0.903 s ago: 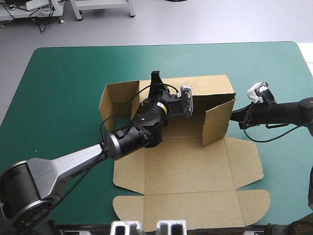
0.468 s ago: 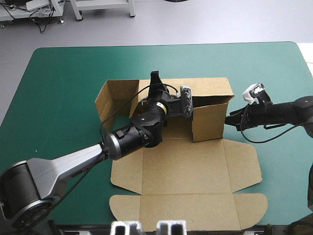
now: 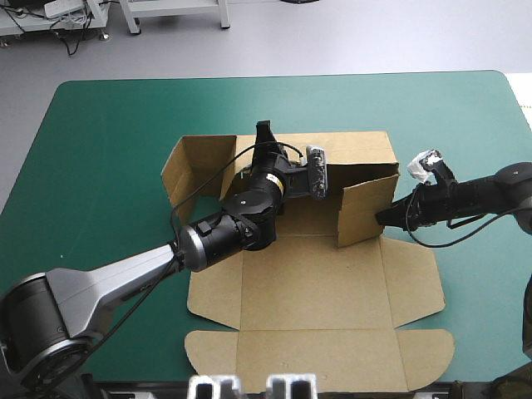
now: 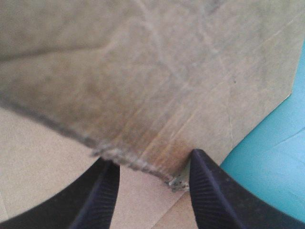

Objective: Fold the box

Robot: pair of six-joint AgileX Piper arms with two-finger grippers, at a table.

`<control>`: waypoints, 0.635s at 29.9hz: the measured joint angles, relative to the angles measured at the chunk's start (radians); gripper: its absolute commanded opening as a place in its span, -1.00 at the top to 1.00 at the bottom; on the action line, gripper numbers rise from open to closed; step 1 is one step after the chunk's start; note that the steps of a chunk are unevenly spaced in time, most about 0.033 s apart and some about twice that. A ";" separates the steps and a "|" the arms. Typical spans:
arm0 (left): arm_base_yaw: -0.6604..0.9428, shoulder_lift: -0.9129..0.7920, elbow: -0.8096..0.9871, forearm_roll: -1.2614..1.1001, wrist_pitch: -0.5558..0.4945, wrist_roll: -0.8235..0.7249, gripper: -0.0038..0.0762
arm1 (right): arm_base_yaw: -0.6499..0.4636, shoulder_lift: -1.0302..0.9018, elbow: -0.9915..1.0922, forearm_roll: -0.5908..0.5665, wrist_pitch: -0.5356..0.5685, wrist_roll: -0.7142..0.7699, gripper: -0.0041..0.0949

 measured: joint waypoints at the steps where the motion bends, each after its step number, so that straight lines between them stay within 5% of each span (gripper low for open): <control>1: 0.000 0.000 0.000 0.000 0.000 0.000 0.93 | 0.001 0.000 0.000 0.003 0.000 0.000 0.04; 12: 0.000 0.000 0.000 0.000 -0.005 0.000 0.93 | 0.003 0.000 0.002 0.177 -0.102 -0.165 0.08; 15: 0.000 0.000 0.000 0.000 -0.007 -0.001 0.93 | 0.008 0.000 0.002 0.250 -0.144 -0.232 0.50; 17: 0.000 0.000 0.000 0.000 -0.007 -0.001 0.93 | 0.020 0.000 0.004 0.277 -0.179 -0.257 0.98; 19: 0.000 0.000 0.000 0.000 0.000 -0.001 0.93 | 0.040 -0.001 0.004 0.300 -0.222 -0.270 0.92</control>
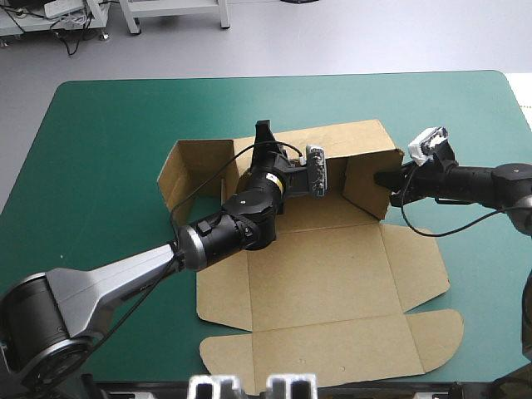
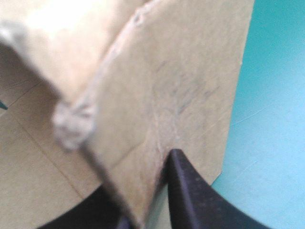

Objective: Fold the box

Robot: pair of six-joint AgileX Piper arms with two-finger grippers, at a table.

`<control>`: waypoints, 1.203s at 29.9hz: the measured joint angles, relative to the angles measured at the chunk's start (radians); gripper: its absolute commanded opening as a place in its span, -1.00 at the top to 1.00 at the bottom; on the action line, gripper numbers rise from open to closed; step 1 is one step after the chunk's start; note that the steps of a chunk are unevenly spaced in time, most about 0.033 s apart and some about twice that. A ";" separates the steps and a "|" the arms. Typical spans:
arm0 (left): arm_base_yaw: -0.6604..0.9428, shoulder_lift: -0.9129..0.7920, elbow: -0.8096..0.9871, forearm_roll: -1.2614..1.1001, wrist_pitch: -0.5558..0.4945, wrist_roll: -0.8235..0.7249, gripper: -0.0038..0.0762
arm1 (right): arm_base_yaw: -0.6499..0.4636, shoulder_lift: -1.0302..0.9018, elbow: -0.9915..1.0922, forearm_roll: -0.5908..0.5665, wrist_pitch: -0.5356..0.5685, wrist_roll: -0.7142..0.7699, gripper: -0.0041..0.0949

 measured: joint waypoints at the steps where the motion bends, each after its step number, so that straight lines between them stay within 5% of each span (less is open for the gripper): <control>1: 0.000 0.000 0.000 0.000 0.005 -0.001 0.93 | 0.009 -0.001 0.000 0.006 -0.024 -0.003 0.93; 9: 0.000 0.000 0.000 0.010 0.058 0.002 0.73 | 0.076 -0.009 0.000 0.027 -0.123 -0.008 0.93; 18: 0.000 0.013 0.010 0.057 0.084 0.010 -0.25 | 0.086 -0.009 0.000 0.028 -0.131 0.013 0.92; 36: -0.130 -0.067 0.018 -0.056 0.009 -0.090 0.11 | 0.092 -0.013 -0.004 0.008 -0.188 0.117 0.93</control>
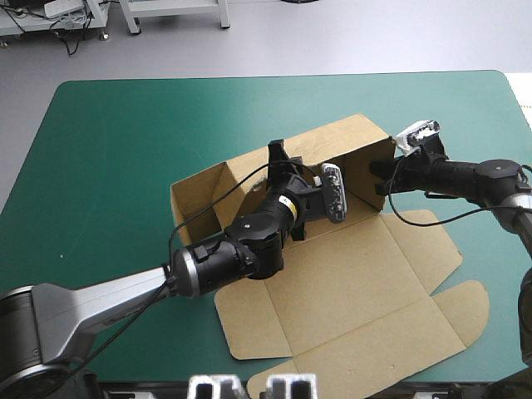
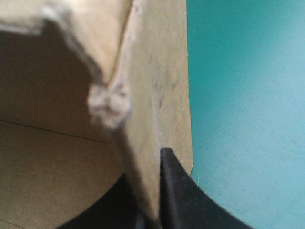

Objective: Fold the box

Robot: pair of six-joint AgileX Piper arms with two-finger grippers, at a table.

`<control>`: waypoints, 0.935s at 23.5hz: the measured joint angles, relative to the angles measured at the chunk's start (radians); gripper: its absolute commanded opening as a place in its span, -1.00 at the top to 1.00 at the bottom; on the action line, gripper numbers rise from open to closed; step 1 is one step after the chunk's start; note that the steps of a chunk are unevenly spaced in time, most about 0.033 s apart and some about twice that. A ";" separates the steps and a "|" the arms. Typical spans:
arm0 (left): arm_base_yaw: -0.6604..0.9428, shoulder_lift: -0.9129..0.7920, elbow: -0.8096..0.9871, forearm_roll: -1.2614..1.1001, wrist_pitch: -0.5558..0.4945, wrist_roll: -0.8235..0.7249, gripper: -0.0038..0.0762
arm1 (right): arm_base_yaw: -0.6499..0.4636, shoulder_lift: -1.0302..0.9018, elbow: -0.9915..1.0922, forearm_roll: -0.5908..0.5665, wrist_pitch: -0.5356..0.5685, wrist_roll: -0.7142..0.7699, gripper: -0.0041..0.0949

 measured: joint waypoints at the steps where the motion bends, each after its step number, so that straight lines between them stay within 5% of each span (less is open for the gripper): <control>1: -0.020 -0.020 0.000 -0.007 -0.001 -0.001 0.12 | 0.002 0.000 0.000 -0.002 -0.002 0.005 0.93; 7: -0.050 -0.122 0.001 0.009 0.003 -0.015 0.19 | 0.002 -0.001 0.000 -0.004 -0.016 0.061 0.92; 12: 0.087 -0.210 0.001 0.208 0.053 -0.211 0.92 | 0.070 -0.008 -0.004 0.005 -0.091 0.156 0.92; 15: 0.272 -0.222 0.001 0.238 0.127 -0.295 0.92 | 0.221 -0.007 -0.020 0.007 -0.252 0.236 0.92; 18: 0.405 -0.222 0.001 0.202 0.148 -0.326 0.92 | 0.305 -0.003 -0.045 -0.016 -0.303 0.297 0.92; 20: 0.549 -0.223 0.001 0.097 0.157 -0.328 0.92 | 0.366 0.009 -0.100 -0.154 -0.291 0.431 0.92; 22: 0.681 -0.232 0.001 -0.037 0.147 -0.301 0.92 | 0.411 0.012 -0.191 -0.428 -0.215 0.714 0.92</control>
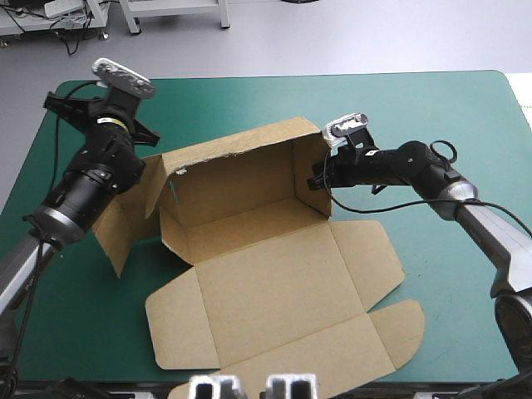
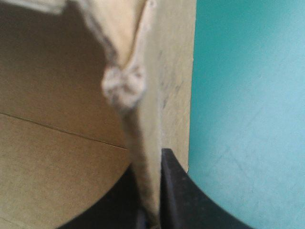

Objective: Fold the box

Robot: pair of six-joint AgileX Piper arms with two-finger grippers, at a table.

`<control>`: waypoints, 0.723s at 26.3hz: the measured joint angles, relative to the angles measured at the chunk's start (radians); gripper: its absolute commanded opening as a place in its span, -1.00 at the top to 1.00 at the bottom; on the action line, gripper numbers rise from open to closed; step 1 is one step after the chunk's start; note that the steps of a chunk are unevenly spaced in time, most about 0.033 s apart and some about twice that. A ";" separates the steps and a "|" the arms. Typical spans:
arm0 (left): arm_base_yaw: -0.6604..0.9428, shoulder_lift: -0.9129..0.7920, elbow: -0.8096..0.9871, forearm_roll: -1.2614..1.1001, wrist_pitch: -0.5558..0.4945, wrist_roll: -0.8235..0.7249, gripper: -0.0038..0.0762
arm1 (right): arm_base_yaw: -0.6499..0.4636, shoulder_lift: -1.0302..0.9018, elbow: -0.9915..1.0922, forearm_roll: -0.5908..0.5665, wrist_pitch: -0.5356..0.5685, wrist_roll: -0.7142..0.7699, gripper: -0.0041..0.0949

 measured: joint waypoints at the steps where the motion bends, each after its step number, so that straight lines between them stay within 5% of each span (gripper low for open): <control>1: 0.066 -0.011 0.000 -0.069 -0.015 0.026 0.92 | 0.014 0.000 -0.069 -0.226 0.094 0.221 0.92; 4: 0.158 -0.030 0.000 -0.174 -0.029 0.075 0.92 | 0.019 0.000 -0.171 -0.524 0.270 0.498 0.93; 8: 0.208 -0.047 0.000 -0.274 -0.031 0.153 0.92 | 0.019 0.001 -0.228 -0.705 0.381 0.643 0.93; 14: 0.210 -0.060 0.000 -0.505 -0.020 0.316 0.92 | 0.019 0.044 -0.258 -0.758 0.383 0.681 0.93; 19: 0.210 -0.061 0.000 -0.723 0.010 0.478 0.92 | 0.019 0.137 -0.277 -0.760 0.259 0.671 0.96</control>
